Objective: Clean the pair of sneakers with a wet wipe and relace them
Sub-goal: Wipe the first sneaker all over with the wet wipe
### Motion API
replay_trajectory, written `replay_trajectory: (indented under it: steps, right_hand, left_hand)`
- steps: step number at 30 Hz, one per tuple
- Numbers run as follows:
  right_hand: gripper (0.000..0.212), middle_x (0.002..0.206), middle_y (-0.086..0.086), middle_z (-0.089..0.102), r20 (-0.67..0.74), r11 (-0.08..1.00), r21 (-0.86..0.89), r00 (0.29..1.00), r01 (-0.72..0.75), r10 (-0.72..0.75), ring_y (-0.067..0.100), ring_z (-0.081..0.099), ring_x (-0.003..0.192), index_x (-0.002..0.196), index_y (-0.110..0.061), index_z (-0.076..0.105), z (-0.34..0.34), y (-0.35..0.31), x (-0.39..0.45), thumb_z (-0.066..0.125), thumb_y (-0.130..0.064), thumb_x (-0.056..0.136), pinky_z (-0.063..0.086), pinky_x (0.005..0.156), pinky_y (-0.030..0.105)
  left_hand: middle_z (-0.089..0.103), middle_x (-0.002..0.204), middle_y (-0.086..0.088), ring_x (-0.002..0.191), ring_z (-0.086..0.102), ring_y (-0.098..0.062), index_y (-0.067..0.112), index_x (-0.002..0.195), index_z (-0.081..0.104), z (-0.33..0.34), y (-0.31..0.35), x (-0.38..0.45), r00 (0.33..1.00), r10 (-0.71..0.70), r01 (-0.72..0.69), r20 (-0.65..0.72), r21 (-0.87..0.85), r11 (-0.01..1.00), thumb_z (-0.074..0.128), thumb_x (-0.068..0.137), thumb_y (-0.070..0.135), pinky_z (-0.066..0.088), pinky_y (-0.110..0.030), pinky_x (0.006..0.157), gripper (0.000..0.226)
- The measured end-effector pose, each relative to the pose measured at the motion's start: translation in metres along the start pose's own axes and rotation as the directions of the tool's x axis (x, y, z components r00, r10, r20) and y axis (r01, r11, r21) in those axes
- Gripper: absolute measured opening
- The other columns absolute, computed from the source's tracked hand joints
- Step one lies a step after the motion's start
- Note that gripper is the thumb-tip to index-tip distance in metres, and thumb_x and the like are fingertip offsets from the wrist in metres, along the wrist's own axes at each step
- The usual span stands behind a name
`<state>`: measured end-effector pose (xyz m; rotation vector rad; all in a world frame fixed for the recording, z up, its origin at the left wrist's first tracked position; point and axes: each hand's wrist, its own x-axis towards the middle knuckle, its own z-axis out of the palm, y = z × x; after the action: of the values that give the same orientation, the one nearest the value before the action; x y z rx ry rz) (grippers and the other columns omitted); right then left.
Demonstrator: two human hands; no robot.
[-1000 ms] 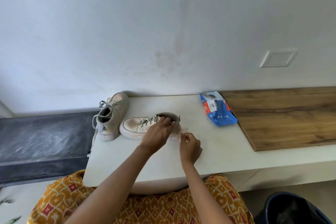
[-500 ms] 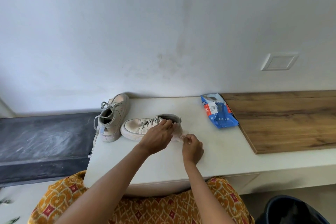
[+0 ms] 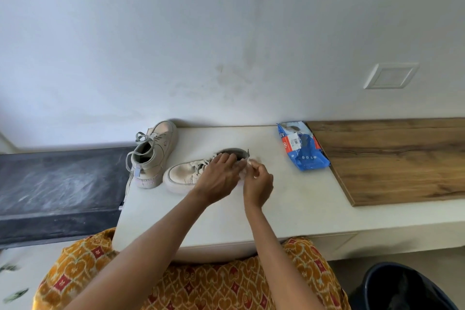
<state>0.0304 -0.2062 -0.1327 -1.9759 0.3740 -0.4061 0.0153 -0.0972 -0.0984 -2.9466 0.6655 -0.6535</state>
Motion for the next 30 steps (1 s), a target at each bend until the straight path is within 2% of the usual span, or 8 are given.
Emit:
replay_trajectory:
  steps: [4, 6, 12, 17, 19, 23, 28, 30]
  right_hand:
    - [0.021, 0.092, 0.011, 0.069, -0.002, 0.999, -0.051, 1.000, 0.005, -0.005, 0.027, 0.063, 0.084, 0.102, -0.016, 0.070, 0.004, 0.013, -0.001, 0.057, -0.030, 0.092, 0.046, 0.068, 0.029]
    - [0.021, 0.099, 0.011, 0.070, 0.049, 0.993, -0.103, 0.997, -0.055, 0.060, 0.031, 0.063, 0.091, 0.101, -0.015, 0.070, 0.003, 0.026, 0.012, 0.055, -0.027, 0.093, 0.049, 0.073, 0.033]
    - [0.021, 0.097, 0.006, 0.071, 0.089, 0.997, 0.069, 0.995, -0.041, 0.035, 0.023, 0.064, 0.088, 0.101, -0.012, 0.070, 0.000, 0.004, 0.027, 0.056, -0.027, 0.093, 0.042, 0.066, 0.025]
    - [0.018, 0.100, 0.008, 0.070, 0.136, 0.992, -0.116, 0.988, -0.056, 0.072, 0.027, 0.062, 0.094, 0.101, -0.017, 0.070, 0.002, 0.043, 0.024, 0.056, -0.024, 0.092, 0.048, 0.069, 0.031]
    - [0.018, 0.100, 0.006, 0.070, 0.115, 0.997, -0.058, 0.992, -0.046, 0.053, 0.025, 0.062, 0.094, 0.102, -0.017, 0.070, 0.001, 0.039, 0.027, 0.056, -0.022, 0.092, 0.048, 0.068, 0.029]
    - [0.018, 0.088, 0.004, 0.066, 0.004, 0.988, 0.145, 0.999, 0.045, -0.046, 0.016, 0.058, 0.080, 0.105, -0.018, 0.070, 0.004, 0.006, 0.015, 0.059, -0.025, 0.091, 0.043, 0.062, 0.023]
    - [0.013, 0.093, 0.008, 0.069, 0.047, 0.997, -0.074, 0.999, -0.010, 0.014, 0.025, 0.060, 0.088, 0.098, -0.021, 0.068, 0.004, 0.035, 0.011, 0.061, -0.027, 0.090, 0.043, 0.062, 0.028]
    - [0.017, 0.097, 0.007, 0.070, 0.088, 0.997, -0.073, 0.996, -0.019, 0.026, 0.026, 0.062, 0.093, 0.103, -0.019, 0.067, -0.001, 0.041, 0.018, 0.062, -0.025, 0.089, 0.046, 0.067, 0.030]
  left_hand:
    - [0.058, 0.095, -0.006, 0.083, 0.055, -0.022, 0.010, 0.118, 0.057, 0.002, 0.013, 0.007, 0.997, -0.043, 0.042, 0.058, 0.021, 0.999, 0.045, 0.084, 0.037, 0.048, -0.034, 0.076, 0.045]
    - [0.059, 0.096, -0.006, 0.082, 0.054, -0.022, 0.009, 0.119, 0.057, -0.001, 0.015, 0.012, 0.993, -0.057, 0.053, 0.104, 0.043, 0.998, 0.039, 0.081, 0.038, 0.049, -0.034, 0.074, 0.050]
    - [0.060, 0.098, -0.003, 0.084, 0.054, -0.020, 0.009, 0.121, 0.056, 0.002, 0.015, 0.013, 0.995, -0.065, 0.065, 0.072, 0.014, 0.998, 0.045, 0.081, 0.036, 0.048, -0.031, 0.078, 0.049]
    - [0.060, 0.117, -0.009, 0.104, 0.058, -0.026, 0.006, 0.125, 0.054, 0.006, 0.014, -0.001, 0.995, -0.097, 0.098, 0.016, -0.097, 0.990, 0.057, 0.075, 0.025, 0.048, -0.034, 0.092, 0.054]
    - [0.060, 0.116, -0.011, 0.102, 0.059, -0.029, 0.005, 0.125, 0.055, 0.005, 0.015, 0.000, 0.993, -0.110, 0.113, 0.030, -0.145, 0.983, 0.061, 0.072, 0.017, 0.052, -0.035, 0.085, 0.055]
    - [0.059, 0.120, -0.012, 0.106, 0.058, -0.030, 0.007, 0.126, 0.054, 0.001, 0.011, 0.002, 0.984, -0.143, 0.164, 0.106, -0.233, 0.958, 0.033, 0.079, 0.022, 0.053, -0.035, 0.082, 0.054]
    - [0.058, 0.127, -0.015, 0.118, 0.056, -0.031, 0.004, 0.127, 0.054, 0.002, 0.014, -0.006, 0.986, -0.127, 0.148, 0.109, -0.211, 0.966, 0.036, 0.078, 0.023, 0.052, -0.038, 0.089, 0.055]
    - [0.059, 0.126, -0.015, 0.116, 0.058, -0.030, 0.003, 0.124, 0.058, -0.001, 0.018, -0.006, 0.983, -0.134, 0.155, 0.123, -0.181, 0.971, 0.037, 0.076, 0.025, 0.051, -0.036, 0.090, 0.057]
